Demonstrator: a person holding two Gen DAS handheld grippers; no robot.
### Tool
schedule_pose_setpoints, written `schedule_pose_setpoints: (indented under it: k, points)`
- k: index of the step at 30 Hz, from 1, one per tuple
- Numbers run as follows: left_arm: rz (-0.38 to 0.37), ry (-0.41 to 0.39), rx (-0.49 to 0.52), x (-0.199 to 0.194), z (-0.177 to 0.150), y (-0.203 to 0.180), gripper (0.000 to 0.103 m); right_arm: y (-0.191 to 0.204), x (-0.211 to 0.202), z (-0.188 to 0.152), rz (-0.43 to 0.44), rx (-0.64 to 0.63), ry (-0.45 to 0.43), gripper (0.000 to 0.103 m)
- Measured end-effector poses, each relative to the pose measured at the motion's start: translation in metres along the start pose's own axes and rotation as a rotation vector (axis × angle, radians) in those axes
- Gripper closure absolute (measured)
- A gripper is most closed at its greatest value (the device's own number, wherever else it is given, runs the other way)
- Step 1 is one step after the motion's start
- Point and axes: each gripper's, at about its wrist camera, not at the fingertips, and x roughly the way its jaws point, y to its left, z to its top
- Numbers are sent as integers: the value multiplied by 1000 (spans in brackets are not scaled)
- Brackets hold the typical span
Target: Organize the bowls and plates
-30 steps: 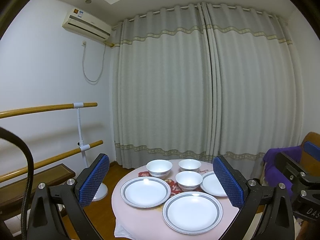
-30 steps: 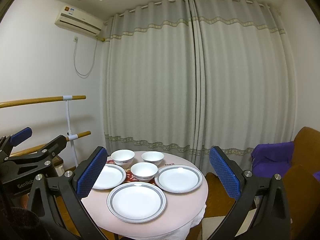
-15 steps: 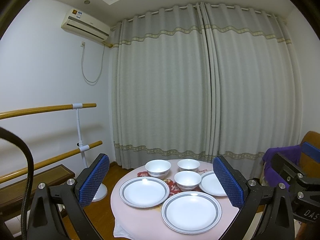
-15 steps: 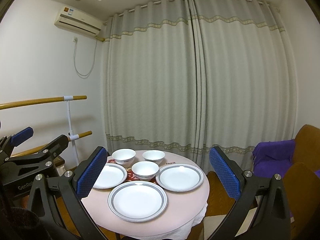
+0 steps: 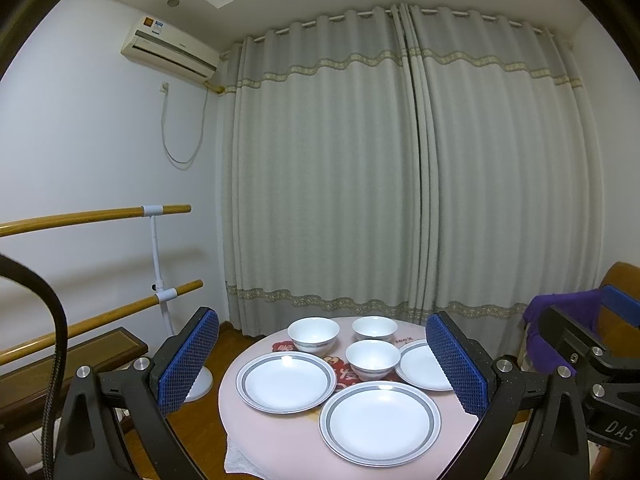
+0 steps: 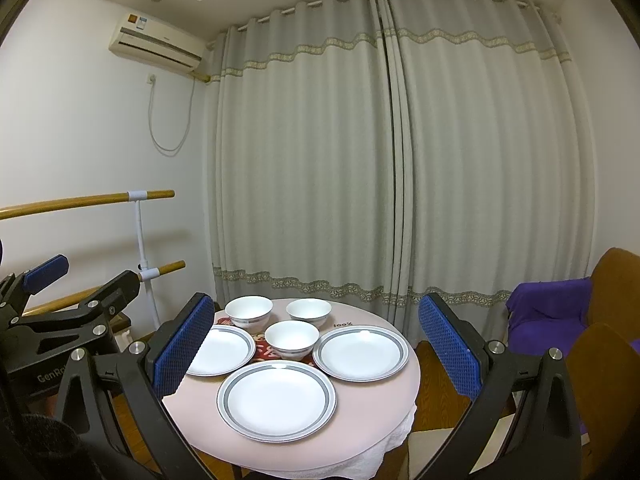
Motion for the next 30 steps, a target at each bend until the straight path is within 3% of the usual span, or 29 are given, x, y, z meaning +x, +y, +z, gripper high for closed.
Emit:
schedule_pose_setpoints:
  k: [30]
  points:
    - [11, -9, -9, -1, 0, -2, 1, 4, 2, 3, 42, -1, 8, 0]
